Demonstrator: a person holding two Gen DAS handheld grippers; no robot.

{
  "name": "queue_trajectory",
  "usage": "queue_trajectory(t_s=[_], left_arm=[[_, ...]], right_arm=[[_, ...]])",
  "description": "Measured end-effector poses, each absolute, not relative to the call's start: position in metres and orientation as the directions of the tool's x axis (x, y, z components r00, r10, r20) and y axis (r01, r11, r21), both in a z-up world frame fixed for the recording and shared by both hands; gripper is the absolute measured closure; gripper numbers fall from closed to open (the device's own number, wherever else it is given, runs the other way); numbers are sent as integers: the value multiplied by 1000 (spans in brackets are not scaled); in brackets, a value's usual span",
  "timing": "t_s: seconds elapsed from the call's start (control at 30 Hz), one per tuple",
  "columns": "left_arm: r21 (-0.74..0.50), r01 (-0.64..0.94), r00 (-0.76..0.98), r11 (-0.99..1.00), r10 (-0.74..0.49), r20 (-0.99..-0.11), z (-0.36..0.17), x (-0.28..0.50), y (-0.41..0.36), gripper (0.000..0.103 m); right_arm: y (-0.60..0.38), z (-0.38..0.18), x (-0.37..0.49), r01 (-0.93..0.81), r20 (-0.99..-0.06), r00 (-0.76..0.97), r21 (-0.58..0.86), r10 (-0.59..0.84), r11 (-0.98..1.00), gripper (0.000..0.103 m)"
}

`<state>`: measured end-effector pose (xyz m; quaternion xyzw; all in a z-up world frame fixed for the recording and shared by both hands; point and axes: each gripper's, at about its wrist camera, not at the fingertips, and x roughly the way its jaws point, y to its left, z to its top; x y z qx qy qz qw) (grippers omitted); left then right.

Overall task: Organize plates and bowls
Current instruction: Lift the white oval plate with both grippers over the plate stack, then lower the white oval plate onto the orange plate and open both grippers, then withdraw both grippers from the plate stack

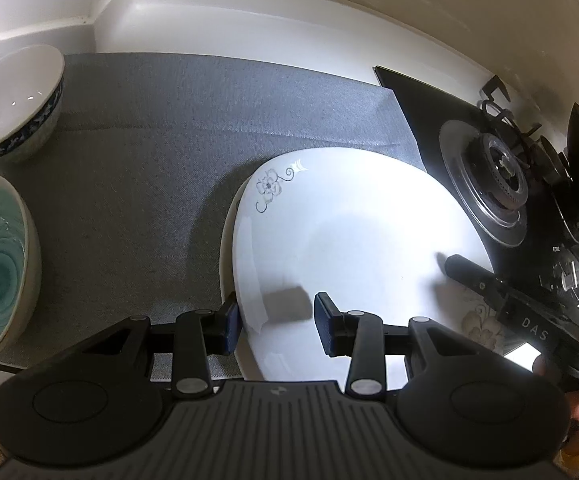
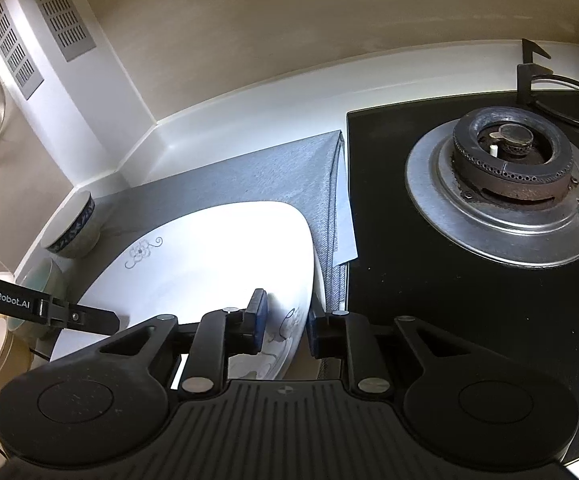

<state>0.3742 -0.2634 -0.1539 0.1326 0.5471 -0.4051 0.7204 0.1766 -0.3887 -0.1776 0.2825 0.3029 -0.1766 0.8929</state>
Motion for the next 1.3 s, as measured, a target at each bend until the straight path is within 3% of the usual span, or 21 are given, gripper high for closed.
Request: queue_trajectory(t_s=[0.27, 0.47, 0.53, 0.63, 0.73, 0.83, 0.97, 1.3], left_arm=[[-261, 716, 63, 648, -431, -900, -153, 376, -265, 57], [-285, 718, 26, 636, -433, -901, -150, 373, -267, 37], [-274, 721, 38, 636, -432, -901, -146, 371, -266, 17], [-218, 751, 110, 624, -443, -890, -136, 366, -265, 13], [-229, 749, 102, 622, -449, -888, -134, 369, -265, 7], [-218, 741, 109, 635, -434, -894, -138, 371, -262, 7], [-212, 723, 108, 658, -410, -905, -145, 373, -255, 7], [-215, 667, 93, 713, -366, -926, -162, 364, -234, 6]], right_arm=[[-383, -176, 181, 468, -644, 748, 341, -160, 816, 76], [-377, -174, 185, 456, -652, 737, 288, -176, 842, 73], [-377, -173, 186, 458, -656, 733, 282, -179, 843, 73], [-372, -171, 188, 460, -656, 725, 237, -208, 856, 73], [-368, -169, 190, 470, -653, 713, 173, -257, 865, 63], [-369, -166, 188, 465, -651, 717, 182, -248, 866, 57], [-370, -161, 182, 477, -666, 705, 194, -242, 857, 39], [-358, -155, 161, 485, -729, 674, 315, -120, 816, 29]])
